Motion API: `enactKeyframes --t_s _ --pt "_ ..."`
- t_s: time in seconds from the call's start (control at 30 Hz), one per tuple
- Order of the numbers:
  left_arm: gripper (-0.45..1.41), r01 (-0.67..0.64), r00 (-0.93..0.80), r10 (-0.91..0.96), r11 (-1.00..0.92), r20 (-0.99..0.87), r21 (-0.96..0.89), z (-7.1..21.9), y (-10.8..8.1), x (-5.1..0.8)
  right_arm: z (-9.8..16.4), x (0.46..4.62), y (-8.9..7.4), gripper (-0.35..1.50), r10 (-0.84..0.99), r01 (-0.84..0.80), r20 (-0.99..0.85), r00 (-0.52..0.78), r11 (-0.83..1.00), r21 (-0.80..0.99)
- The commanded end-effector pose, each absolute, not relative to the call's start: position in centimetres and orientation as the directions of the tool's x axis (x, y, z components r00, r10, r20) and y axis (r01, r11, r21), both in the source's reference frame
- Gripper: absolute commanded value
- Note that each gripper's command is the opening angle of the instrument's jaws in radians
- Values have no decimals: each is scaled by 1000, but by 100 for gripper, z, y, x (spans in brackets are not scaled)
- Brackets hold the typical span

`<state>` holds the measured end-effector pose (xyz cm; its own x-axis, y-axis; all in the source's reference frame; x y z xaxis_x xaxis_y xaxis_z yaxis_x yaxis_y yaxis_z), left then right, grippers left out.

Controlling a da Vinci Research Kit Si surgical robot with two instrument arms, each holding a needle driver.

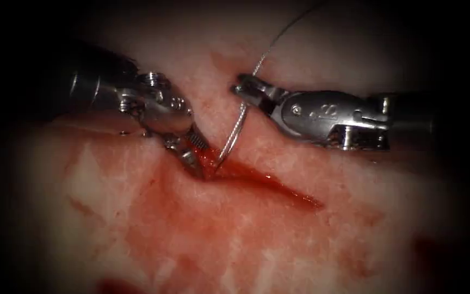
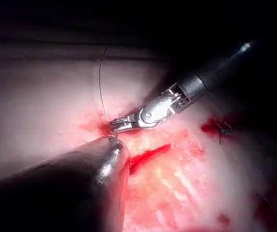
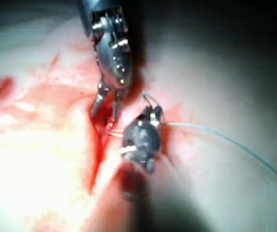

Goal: Wound Closure

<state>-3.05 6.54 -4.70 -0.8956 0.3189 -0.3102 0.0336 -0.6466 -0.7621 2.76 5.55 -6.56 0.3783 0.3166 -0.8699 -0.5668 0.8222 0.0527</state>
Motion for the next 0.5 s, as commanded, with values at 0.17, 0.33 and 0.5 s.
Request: enactKeyframes --t_s 0.17,0.33,0.5 --pt "25 4 -881 347 -674 -322 -739 -490 659 -302 -648 283 550 -35 299 -555 -869 394 831 35" --pt "21 -12 -876 362 -676 -318 -737 -509 650 -302 -646 285 548 -35 289 -551 -869 403 834 22" --pt "21 -26 -868 381 -675 -318 -737 -518 623 -306 -646 282 550 -35 276 -548 -868 414 837 5"
